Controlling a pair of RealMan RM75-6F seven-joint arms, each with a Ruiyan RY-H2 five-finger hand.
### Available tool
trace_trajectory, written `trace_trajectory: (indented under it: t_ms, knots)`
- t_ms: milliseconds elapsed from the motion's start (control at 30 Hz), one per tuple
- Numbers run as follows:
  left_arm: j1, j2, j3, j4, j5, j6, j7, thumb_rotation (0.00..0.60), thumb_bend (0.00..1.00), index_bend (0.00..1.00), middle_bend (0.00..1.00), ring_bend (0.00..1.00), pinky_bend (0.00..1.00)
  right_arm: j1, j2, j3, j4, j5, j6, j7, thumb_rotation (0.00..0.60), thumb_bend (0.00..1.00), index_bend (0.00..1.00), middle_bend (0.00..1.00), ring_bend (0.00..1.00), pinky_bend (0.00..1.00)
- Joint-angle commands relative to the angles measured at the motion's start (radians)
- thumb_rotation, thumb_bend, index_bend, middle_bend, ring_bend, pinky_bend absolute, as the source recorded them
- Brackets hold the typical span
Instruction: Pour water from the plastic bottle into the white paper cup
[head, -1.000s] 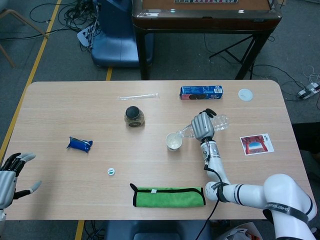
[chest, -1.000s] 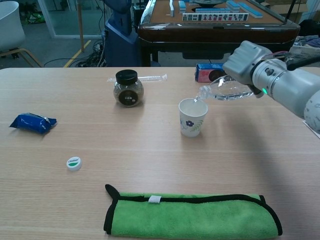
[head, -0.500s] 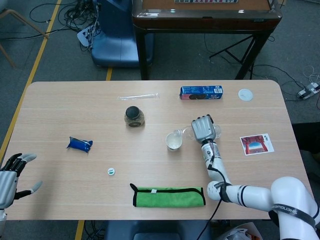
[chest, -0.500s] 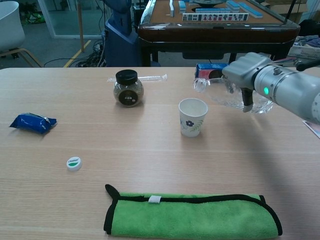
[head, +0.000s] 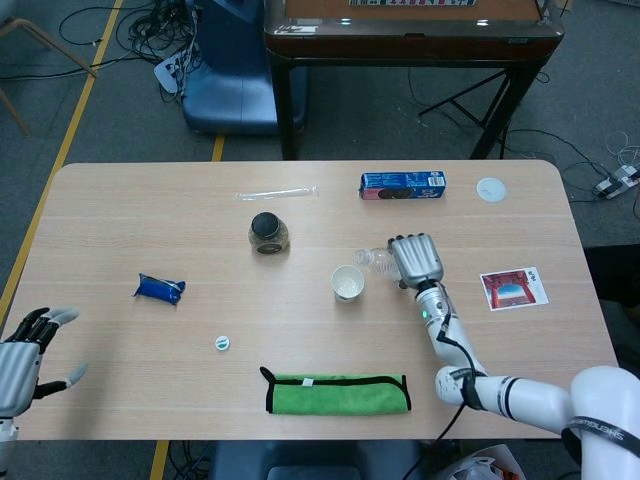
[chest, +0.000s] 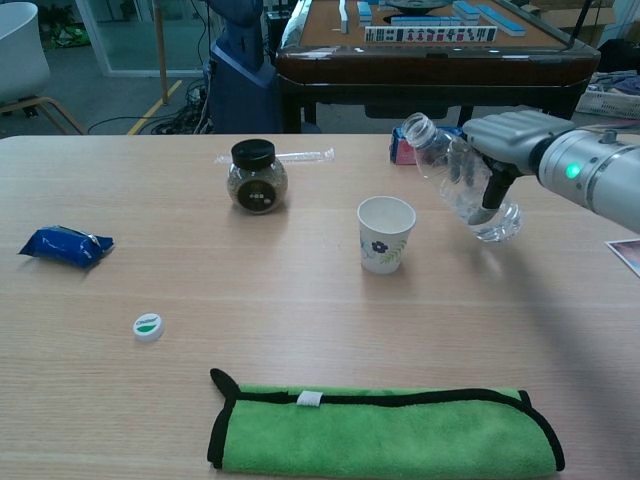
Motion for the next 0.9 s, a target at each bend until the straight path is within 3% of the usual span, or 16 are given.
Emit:
trace_trajectory:
  t_ms: [33,467,900]
  knots:
    - [0.000,-0.002,0.002,0.001,0.003,-0.001,0.000,0.600,0.13,0.25,0.24,0.16,0.48,-0.073,0.011,0.016,0.038,-0.143,-0.034,0.238,0.600,0.28,0.62,0.61,0.45,0.46]
    - [-0.007,-0.015,0.014,0.010,0.016,-0.013,0.018,0.600,0.13,0.25,0.24,0.16,0.48,-0.176,-0.090,-0.020,0.279,-0.472,0.050,0.791,0.600,0.28,0.62,0.59,0.45,0.46]
    - [-0.010,-0.020,0.020,0.019,0.026,-0.016,0.019,0.600,0.13,0.25,0.24,0.16,0.48,-0.212,-0.217,-0.024,0.523,-0.570,0.086,1.132,0.600,0.28,0.62,0.58,0.45,0.46]
